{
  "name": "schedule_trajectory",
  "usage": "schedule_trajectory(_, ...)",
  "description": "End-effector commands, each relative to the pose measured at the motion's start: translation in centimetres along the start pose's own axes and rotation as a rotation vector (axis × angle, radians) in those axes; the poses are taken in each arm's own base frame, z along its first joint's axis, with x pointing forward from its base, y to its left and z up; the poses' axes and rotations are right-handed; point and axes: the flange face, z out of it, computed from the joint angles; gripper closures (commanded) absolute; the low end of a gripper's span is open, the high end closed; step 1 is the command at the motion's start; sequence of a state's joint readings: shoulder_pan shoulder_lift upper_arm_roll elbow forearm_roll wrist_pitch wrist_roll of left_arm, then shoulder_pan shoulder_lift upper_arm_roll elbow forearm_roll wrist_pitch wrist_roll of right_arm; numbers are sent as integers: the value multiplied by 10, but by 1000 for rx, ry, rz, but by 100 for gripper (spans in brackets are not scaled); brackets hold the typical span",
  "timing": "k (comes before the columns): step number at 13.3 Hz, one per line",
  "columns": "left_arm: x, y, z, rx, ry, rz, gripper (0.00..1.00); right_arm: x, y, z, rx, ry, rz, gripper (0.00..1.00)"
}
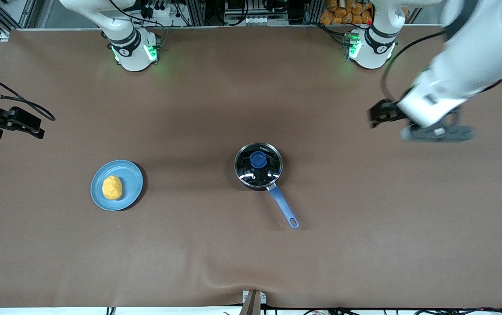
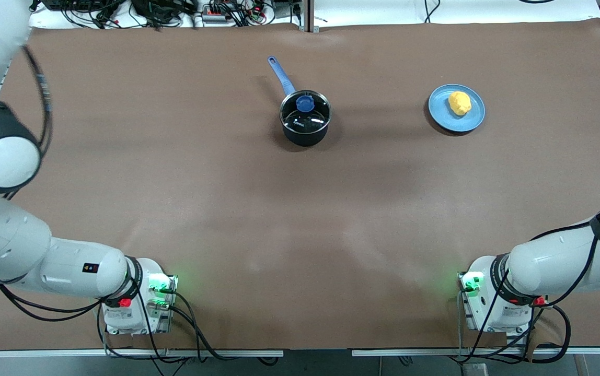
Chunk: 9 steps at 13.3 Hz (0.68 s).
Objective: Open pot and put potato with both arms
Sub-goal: 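Reach the left gripper to the lid knob while the right gripper reaches the potato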
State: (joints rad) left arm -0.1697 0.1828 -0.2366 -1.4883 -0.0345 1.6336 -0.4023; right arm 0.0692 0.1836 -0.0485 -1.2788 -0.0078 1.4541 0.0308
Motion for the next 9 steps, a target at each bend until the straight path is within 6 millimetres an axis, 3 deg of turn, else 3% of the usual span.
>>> schedule_trajectory(1,1,72,43,22,25,-50,0,5,3,8,-1,-12,4,0)
schedule_trajectory(5,-14,157,110,26,46,-98,0,30,-3,46,7,-32,-55,0)
schedule_trajectory(9,-28,209,174,58,77,-184,0,58,-11,125,6,-111,-83,0)
